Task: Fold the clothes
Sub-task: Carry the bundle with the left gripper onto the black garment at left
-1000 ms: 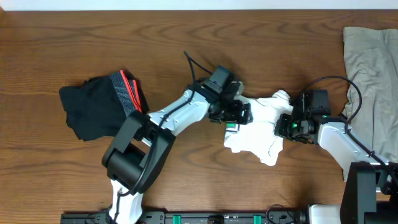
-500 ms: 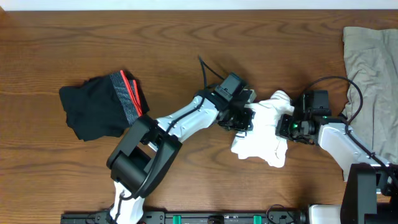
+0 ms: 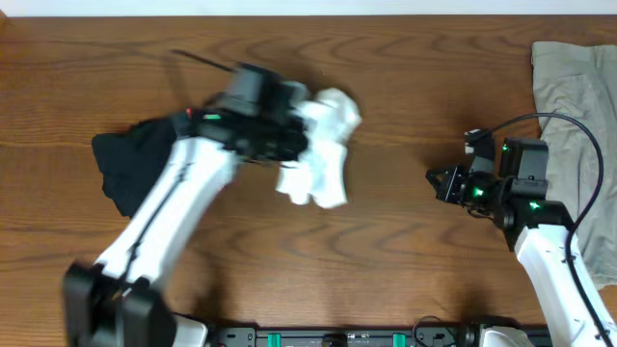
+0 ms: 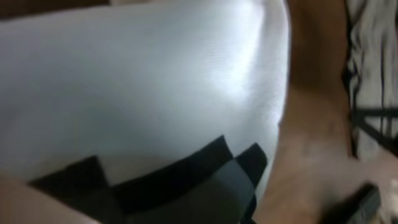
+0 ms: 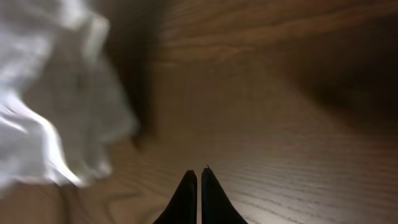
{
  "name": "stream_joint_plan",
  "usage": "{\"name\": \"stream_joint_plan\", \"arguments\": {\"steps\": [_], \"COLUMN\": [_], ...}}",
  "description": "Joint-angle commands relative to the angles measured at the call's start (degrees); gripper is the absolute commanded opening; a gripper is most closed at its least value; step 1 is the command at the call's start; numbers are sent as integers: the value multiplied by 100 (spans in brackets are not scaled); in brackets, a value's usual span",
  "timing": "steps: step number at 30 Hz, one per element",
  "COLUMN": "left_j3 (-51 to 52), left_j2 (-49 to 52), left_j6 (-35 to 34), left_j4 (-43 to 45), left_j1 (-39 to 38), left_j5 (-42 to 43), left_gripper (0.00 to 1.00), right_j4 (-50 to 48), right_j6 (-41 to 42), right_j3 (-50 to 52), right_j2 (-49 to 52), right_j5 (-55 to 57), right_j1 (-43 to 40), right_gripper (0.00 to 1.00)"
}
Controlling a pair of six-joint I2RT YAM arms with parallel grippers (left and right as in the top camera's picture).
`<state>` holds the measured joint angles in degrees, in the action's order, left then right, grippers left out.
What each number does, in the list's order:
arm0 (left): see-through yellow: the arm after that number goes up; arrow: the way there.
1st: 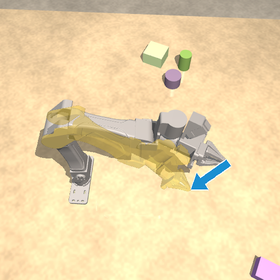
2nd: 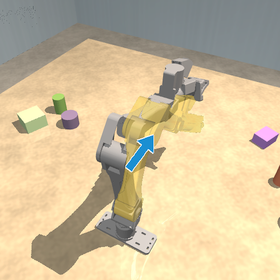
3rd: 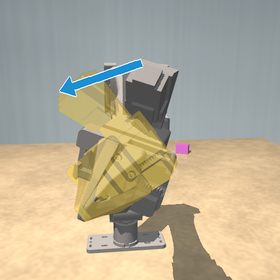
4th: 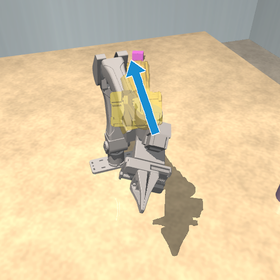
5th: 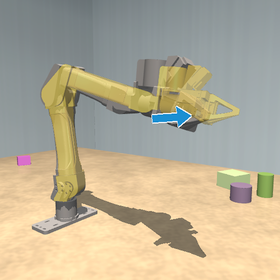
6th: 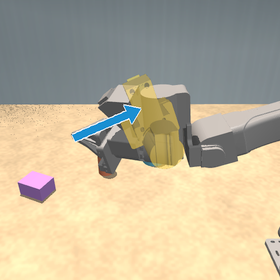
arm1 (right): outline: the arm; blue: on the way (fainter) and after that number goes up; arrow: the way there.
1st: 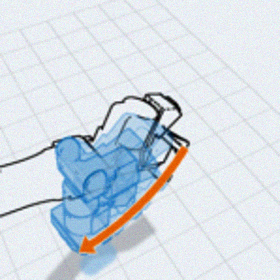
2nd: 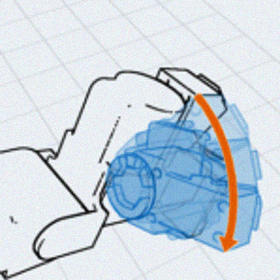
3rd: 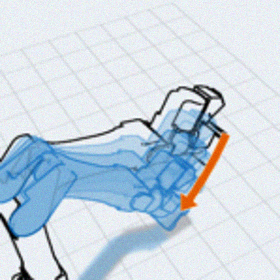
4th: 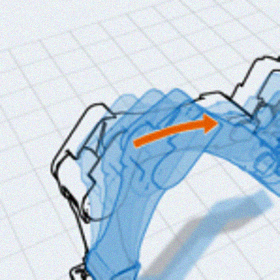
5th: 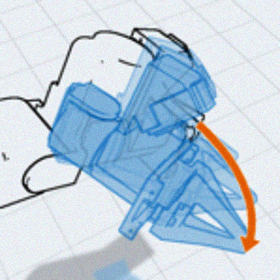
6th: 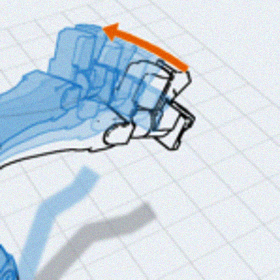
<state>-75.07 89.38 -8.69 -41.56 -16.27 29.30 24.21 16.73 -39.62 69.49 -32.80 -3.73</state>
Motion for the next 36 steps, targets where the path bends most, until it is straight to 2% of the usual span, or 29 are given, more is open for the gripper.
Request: {"name": "stream_joint_plan", "arguments": {"steps": [1,7,13,15,17,18,19,22,23,24,27,31,34,36], "left_j3": [-46,-44,-44,-42,-37,-37,-37,-39,-39,-39,-50,-59,-59,-59], "left_j2": [-319,-404,-389,-348,-278,-247,-221,-223,-236,-264,-411,-835,-1224,-1482], "left_j6": [444,815,1228,1484,1460,1451,1419,1246,1137,1056,876,901,1397,1781], "left_j4": [-289,-791,-916,-870,-813,-813,-828,-863,-879,-903,-986,-1091,-1357,-1635], "left_j1": [782,2319,3744,4111,4411,4522,4636,4905,4983,5069,5261,5318,5106,4800], "left_j5": [-216,-354,-560,-586,-603,-603,-603,-603,-603,-601,-505,321,1073,1209], "left_gripper": [6,6,8,16,43,52,56,62,74,77,79,80,80,80], "right_j4": [122,348,374,367,367,369,369,398,413,431,501,520,509,514], "right_j6": [-42,-46,-46,-46,-46,-46,-46,-46,-46,-46,-50,-50,-55,-192], "right_j3": [-66,-66,-66,-66,-66,-66,-66,-66,-66,-68,-66,-66,-68,-85], "right_j2": [4,15,15,15,15,15,15,15,15,15,15,15,15,13], "right_j5": [-101,66,68,83,133,133,131,129,129,129,131,127,105,9], "right_j1": [-37,-39,-37,-39,-39,-39,-39,-39,-39,-39,-39,-39,-39,-37], "right_gripper": [3,2,2,2,2,2,2,2,1,2,2,2,4,5]}}
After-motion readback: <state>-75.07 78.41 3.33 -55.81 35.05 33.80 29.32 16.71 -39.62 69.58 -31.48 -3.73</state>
